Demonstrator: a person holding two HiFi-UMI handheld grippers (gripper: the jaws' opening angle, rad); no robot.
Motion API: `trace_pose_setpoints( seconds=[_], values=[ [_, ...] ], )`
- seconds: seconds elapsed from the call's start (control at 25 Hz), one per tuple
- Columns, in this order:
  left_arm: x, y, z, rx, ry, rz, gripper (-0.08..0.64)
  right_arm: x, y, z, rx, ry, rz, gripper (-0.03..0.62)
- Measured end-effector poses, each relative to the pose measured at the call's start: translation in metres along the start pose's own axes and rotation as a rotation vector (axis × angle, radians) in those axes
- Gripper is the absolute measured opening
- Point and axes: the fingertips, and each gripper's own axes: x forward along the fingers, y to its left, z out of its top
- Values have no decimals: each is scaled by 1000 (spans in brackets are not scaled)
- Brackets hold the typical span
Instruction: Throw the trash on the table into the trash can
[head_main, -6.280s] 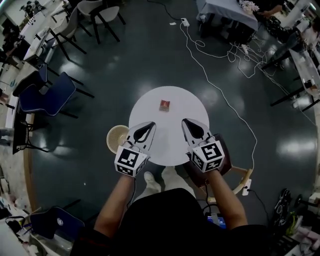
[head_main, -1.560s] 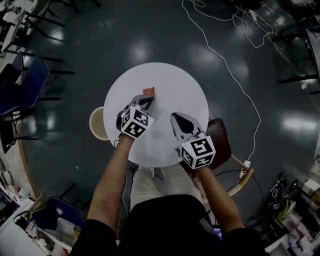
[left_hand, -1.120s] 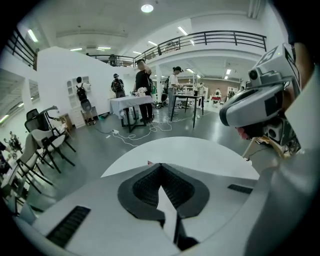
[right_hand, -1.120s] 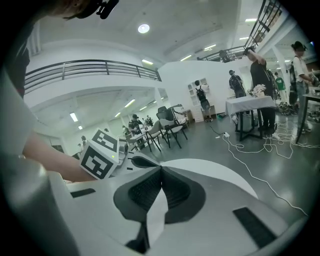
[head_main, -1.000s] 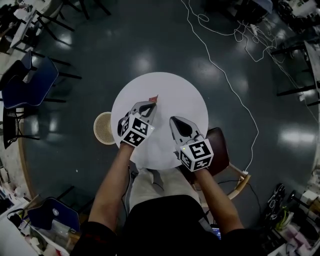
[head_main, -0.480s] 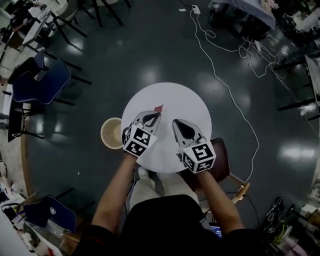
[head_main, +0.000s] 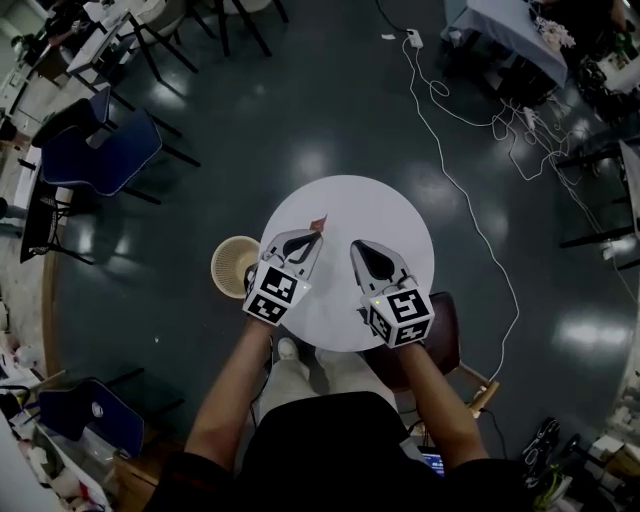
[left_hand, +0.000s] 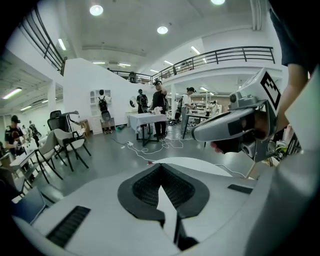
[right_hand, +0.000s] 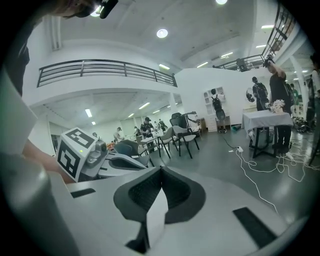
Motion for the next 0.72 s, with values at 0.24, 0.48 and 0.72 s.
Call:
trace_pose_setpoints(
  seconds=[0.24,0.48,0.72],
  values=[
    [-22,12,-4,-34,-29,50,14,18,17,1,-19,10,52,17],
    [-52,27,-16,-82,-46,125,14,36,45,2,-51,15,132,17],
    [-82,41,-29,-130,-58,190,14,52,71,1,-74,28,191,17]
  ],
)
